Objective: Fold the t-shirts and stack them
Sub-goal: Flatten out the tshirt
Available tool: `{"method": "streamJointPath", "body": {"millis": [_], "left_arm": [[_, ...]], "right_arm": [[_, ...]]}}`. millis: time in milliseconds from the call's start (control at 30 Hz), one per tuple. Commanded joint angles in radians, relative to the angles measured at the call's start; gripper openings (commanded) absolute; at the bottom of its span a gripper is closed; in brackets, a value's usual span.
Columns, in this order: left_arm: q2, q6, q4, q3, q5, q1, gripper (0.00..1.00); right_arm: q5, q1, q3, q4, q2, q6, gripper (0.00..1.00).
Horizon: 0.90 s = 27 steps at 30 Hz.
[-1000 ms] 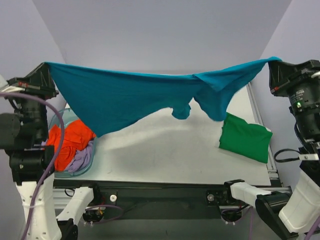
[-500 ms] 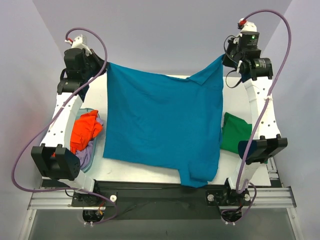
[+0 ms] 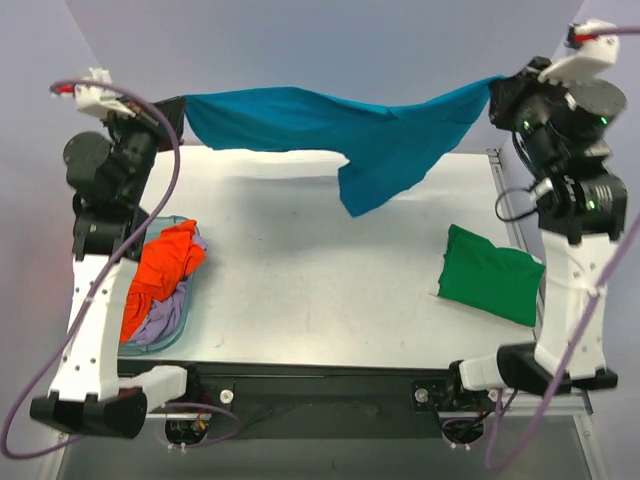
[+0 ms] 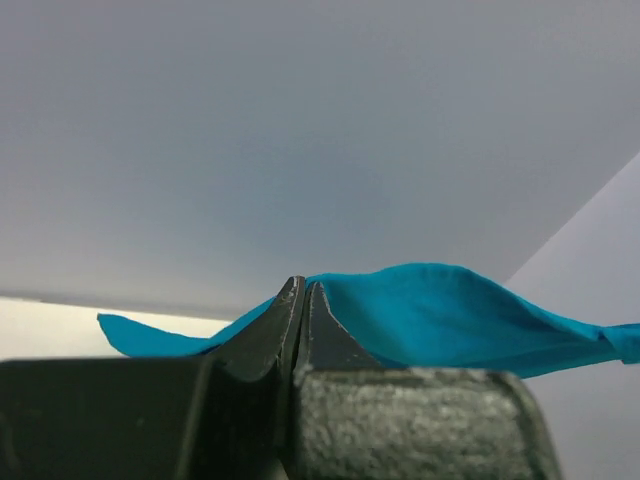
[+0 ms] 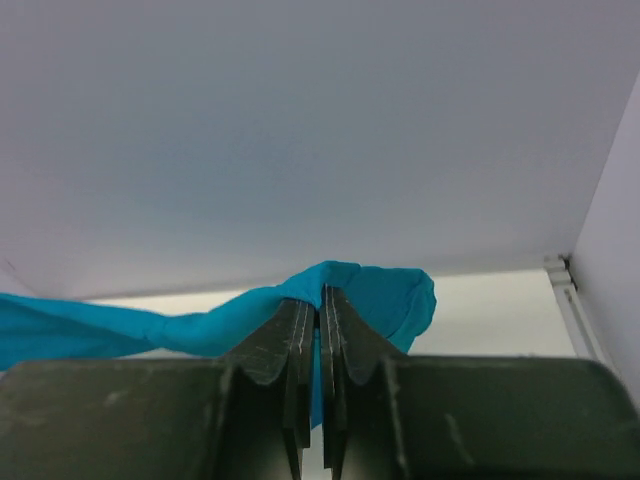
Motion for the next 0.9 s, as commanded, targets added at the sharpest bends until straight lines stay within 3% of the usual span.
{"method": "streamJointPath", "body": {"millis": [0, 200, 433, 667, 767, 833, 867], "left_arm": [[-0.117, 0.0, 0.161, -0.066, -0.068, -0.01, 0.0], [-0.334, 0.078, 0.155, -0.116, -0.246, -0.01, 0.0], [-0.336, 0.108, 0.106, -0.062, -0.314, -0.01, 0.0], [-0.103, 0.104, 0.03, -0.12, -0.24, -0.008, 0.0], [0.093, 0.115, 0.032, -0.155, -0.208, -0.002, 0.0], [0.29, 0.118, 0.003, -0.131, -0.18, -0.001, 0.0], [0.358, 0.111, -0.017, -0.072, -0.16, -0.001, 0.15]], "right_arm": [[-0.016, -0.001, -0.095, 0.194, -0.157, -0.019, 0.0], [-0.04, 0.002, -0.188, 0.323, -0.298, -0.038, 0.0], [-0.045, 0.002, -0.09, 0.308, -0.259, -0.053, 0.0], [-0.02, 0.004, -0.144, 0.305, -0.023, -0.004, 0.0], [0.019, 0.005, -0.179, 0.277, 0.12, 0.045, 0.0], [0.083, 0.005, -0.121, 0.199, 0.311, 0.07, 0.0], [0.089, 0.004, -0.065, 0.156, 0.458, 0.074, 0.0]]}}
